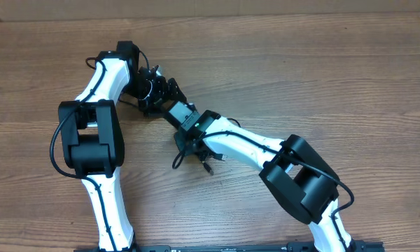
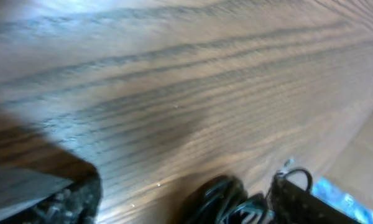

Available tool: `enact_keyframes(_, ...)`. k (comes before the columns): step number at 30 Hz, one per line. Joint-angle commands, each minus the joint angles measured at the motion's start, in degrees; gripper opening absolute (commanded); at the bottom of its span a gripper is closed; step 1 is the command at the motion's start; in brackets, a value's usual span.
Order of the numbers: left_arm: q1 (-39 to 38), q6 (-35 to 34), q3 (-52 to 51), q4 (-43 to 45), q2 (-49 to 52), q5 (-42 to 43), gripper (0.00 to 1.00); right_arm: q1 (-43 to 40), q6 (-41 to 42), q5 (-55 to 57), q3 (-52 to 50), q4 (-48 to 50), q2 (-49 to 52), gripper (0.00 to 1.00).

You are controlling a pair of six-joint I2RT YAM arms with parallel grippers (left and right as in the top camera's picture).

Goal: Untangle cables

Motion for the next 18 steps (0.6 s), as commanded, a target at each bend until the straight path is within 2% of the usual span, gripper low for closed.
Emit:
enact_keyframes(1, 0.3, 4.9, -0.8, 0.1, 1.8, -1.0, 0.98, -1.8, -0.1, -4.4, -1.3, -1.4, 1.0, 0.22)
enact_keyframes(5, 0.3, 4.9, -0.8, 0.1, 1.8, -1.0, 1.00, -2.3, -0.3, -6.6, -1.3, -1.9, 1.0, 0.28)
enact_keyframes(9, 0.3, 4.9, -0.8, 0.2, 1.8, -1.0, 0.98, -2.2, -1.8, -6.5, -1.3, -2.4, 1.0, 0.28)
enact_keyframes(11, 0.3, 4.9, -0.8, 0.2, 1.8, -1.0, 0.95, -2.1, -1.8, -6.1, -1.3, -2.6, 1.0, 0.20)
enact_keyframes(12, 0.3, 4.9, -0.8, 0.2, 1.8, -1.0, 0.93, -2.1, -1.7, -5.9, -1.3, -2.6, 1.0, 0.10)
enact_keyframes(13, 0.3, 4.9, -0.8, 0.2, 1.8, -1.0, 0.91, -2.1, -1.7, -5.9, -1.3, -2.7, 1.0, 0.04)
enact_keyframes(16, 0.3, 5.1, -0.8, 0.2, 1.8, -0.4, 0.91, -3.1, -1.6, -7.7, -1.1, -2.8, 0.8, 0.04)
enact_keyframes(18, 0.5, 6.8, -0.8, 0.1, 1.8, 1.7, 0.91, -4.7, -1.8, -12.7, 0.0, -3.5, 0.5, 0.04)
